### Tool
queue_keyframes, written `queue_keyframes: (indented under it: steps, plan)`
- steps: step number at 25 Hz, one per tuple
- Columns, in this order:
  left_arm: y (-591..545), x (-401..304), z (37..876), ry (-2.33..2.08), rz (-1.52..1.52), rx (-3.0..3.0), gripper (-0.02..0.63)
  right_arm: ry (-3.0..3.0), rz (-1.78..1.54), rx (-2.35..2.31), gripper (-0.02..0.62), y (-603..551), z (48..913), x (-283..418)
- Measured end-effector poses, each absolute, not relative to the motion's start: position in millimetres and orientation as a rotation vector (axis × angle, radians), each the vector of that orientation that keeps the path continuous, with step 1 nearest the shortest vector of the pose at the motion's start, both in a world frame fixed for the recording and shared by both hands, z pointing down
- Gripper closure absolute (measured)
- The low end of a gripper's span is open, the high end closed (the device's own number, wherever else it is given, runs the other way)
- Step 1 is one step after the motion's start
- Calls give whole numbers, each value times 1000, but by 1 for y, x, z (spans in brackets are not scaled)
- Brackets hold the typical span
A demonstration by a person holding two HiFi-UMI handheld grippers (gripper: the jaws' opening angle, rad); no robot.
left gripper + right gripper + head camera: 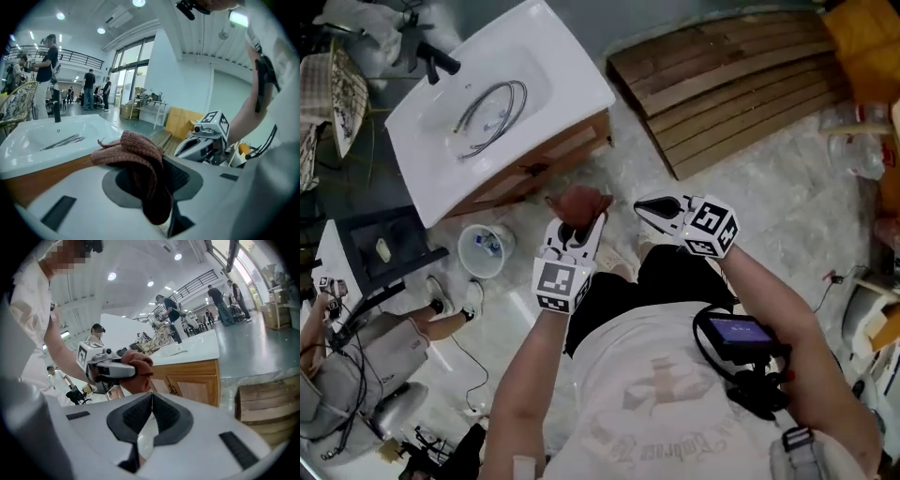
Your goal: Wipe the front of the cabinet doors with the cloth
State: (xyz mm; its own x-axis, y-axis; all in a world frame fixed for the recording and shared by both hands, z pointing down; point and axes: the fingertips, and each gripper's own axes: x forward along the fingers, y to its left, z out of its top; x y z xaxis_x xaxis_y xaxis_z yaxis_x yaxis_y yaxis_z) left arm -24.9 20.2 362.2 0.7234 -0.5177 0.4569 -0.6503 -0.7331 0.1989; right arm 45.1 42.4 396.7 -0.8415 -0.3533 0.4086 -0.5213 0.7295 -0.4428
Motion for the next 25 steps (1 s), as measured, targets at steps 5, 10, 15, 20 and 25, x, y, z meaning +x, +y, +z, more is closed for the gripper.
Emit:
queue_keyframes:
  steps: [5,10,15,20,25]
  plan:
    - [37,-67,331,-988,518,2553,488,-2667,770,724,581,44,354,41]
    - [44,-105,316,-1126,481,2494,488,-2714,715,717,581,30,320,32]
    - [58,-130,301,-1205,437,2454,488,-2747,678,706,581,30,289,18]
    - [68,-145,300,-1232,429,2421,488,-2765,633,714,581,31,270,7]
    - [63,-152,301,-1241,418,2411,488,-2771,627,711,581,28,268,-1]
